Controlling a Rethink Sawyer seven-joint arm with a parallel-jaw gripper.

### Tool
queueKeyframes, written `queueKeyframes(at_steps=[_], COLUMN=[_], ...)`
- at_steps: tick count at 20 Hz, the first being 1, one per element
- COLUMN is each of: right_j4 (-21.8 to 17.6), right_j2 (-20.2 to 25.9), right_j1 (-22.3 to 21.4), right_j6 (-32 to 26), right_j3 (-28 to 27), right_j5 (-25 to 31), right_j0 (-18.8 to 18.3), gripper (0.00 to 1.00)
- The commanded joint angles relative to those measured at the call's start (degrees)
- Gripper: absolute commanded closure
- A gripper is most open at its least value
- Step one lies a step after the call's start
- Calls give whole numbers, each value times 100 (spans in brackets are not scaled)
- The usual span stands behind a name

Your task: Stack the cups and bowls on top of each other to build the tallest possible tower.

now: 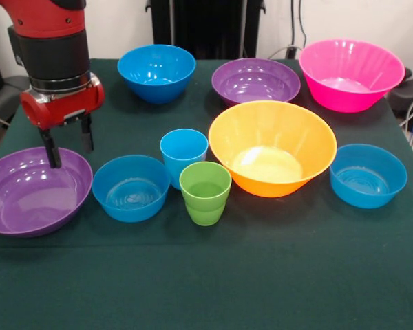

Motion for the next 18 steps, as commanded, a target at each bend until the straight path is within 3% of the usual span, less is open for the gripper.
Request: queueKeyframes(at_steps=[1, 18], right_j4=[-614, -675], right_j2=[-358, -443], right_j1=[463, 599], right_j6=[-1852, -1816], right_j3=[-533, -663], right_j5=[-71, 77], right_j0=[324, 390], gripper=[0, 0])
